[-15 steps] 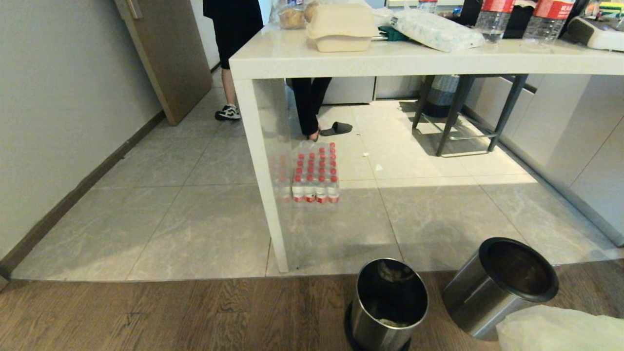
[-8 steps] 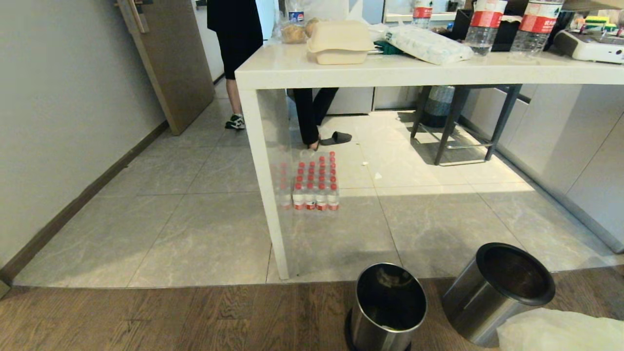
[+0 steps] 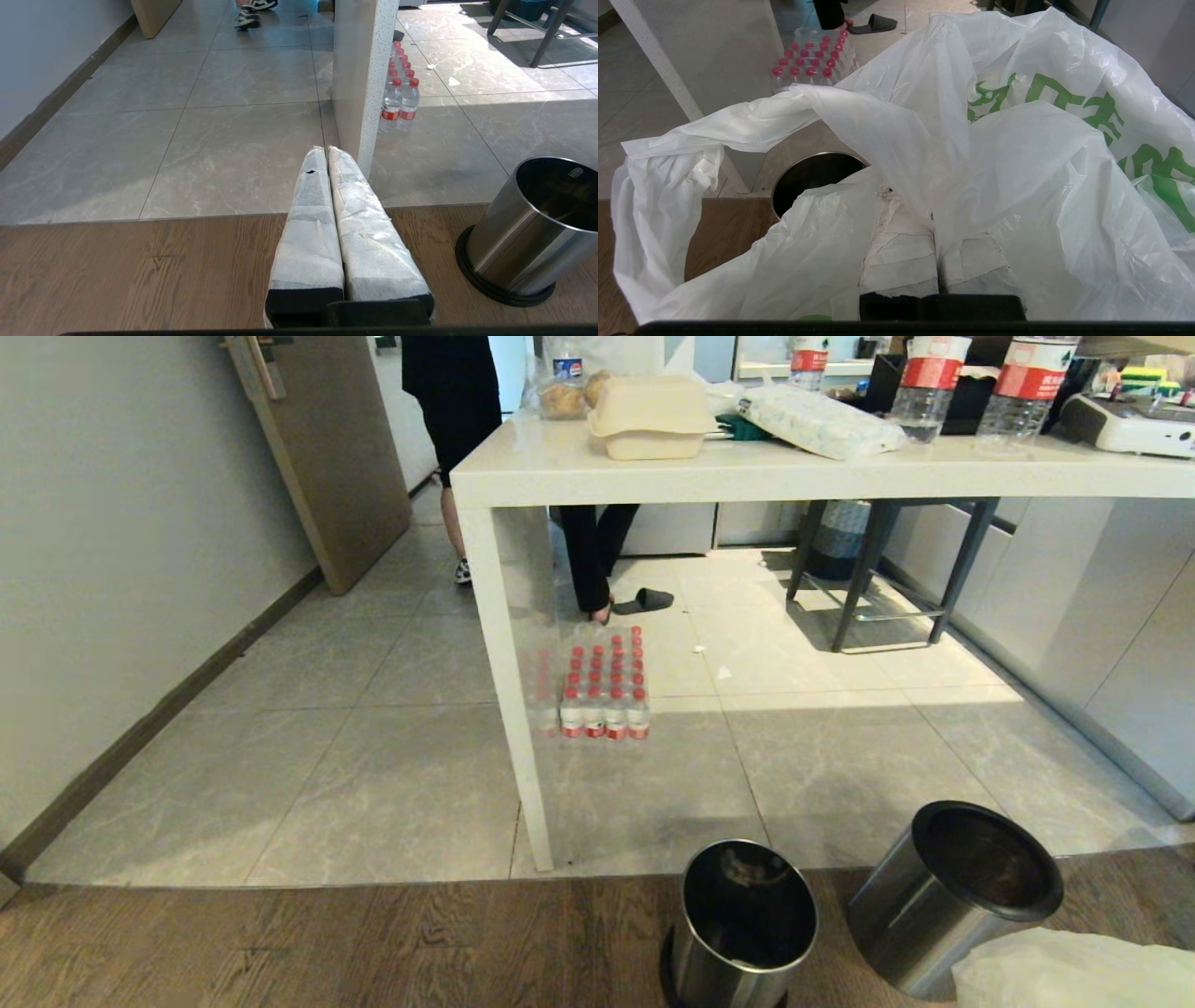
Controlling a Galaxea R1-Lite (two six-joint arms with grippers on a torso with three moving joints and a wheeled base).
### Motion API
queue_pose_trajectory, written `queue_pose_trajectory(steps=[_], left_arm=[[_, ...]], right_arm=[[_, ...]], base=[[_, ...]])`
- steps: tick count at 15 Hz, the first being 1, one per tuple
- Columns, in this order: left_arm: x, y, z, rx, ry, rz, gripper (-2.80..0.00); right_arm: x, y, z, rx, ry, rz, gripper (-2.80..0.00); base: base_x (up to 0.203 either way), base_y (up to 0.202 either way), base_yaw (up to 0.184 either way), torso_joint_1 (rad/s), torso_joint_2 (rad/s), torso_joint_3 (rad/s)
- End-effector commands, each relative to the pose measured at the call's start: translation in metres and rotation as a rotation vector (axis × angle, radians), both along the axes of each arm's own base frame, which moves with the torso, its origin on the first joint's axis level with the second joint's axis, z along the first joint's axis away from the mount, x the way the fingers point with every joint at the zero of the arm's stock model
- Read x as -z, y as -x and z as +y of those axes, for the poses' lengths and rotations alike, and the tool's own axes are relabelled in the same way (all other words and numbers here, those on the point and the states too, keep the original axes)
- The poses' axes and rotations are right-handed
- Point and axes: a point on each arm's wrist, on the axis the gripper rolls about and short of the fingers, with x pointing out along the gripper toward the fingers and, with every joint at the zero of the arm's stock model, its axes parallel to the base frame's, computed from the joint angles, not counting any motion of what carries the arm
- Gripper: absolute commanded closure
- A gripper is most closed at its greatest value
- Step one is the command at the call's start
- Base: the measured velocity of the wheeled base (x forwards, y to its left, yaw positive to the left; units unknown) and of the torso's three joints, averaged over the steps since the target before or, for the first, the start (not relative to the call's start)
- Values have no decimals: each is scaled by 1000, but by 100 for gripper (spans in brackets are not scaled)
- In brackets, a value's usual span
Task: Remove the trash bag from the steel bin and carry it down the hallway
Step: Put the trash bag at the door
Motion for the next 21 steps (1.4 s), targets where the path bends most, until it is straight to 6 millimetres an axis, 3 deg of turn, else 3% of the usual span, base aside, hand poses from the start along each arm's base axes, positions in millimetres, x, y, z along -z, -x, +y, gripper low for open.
queue_pose_trajectory(steps=[1,6,21], left_arm=[[0,0,0,-1,8,1,0],[0,0,0,1,9,1,0],[0,0,0,1,9,1,0]], right_arm=[[0,0,0,-1,1,1,0],[0,0,0,-1,1,1,0],[0,0,0,-1,1,1,0]], base=[[0,0,0,0,0,0],[2,64,-4,2,1,0],[0,193,1,2,2,2]])
